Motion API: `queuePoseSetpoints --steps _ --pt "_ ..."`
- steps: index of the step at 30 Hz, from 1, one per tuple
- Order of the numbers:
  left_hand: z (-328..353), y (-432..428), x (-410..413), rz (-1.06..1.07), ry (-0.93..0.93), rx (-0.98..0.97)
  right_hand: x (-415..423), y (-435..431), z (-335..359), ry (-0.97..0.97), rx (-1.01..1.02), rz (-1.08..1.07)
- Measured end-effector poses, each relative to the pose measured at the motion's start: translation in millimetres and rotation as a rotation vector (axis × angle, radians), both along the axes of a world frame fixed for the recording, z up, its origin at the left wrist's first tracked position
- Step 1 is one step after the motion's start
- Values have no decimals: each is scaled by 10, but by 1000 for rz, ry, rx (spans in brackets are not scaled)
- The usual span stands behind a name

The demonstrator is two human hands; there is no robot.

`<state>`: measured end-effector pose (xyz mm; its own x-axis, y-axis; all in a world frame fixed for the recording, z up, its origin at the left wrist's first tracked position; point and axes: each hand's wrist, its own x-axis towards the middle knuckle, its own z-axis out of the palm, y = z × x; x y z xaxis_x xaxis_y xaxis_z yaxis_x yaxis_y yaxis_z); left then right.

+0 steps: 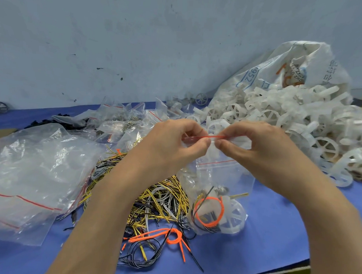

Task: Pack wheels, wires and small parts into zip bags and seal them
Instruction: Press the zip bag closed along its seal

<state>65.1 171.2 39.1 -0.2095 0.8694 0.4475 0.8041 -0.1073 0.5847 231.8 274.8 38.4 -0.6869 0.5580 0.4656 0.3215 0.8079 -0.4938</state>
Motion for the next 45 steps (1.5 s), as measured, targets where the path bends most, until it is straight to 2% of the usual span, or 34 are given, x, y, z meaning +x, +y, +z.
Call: queuePoseSetpoints --steps 10,15,26,32,37,41,45 --pt "14 28 62 2 46 0 -23 -16 -23 24 66 7" --pt "2 8 9 11 15 -2 8 47 -35 43 17 39" --pt "28 38 117 16 134 9 23 32 -22 74 74 43" --pt "29 32 104 -14 98 24 13 24 -42 87 74 53" --pt "-3 24 34 9 54 17 64 73 -37 157 2 46" --pt "-17 17 23 16 45 14 154 133 -33 130 -66 23" --pt "-12 52 95 22 72 9 143 92 -31 139 -50 23"
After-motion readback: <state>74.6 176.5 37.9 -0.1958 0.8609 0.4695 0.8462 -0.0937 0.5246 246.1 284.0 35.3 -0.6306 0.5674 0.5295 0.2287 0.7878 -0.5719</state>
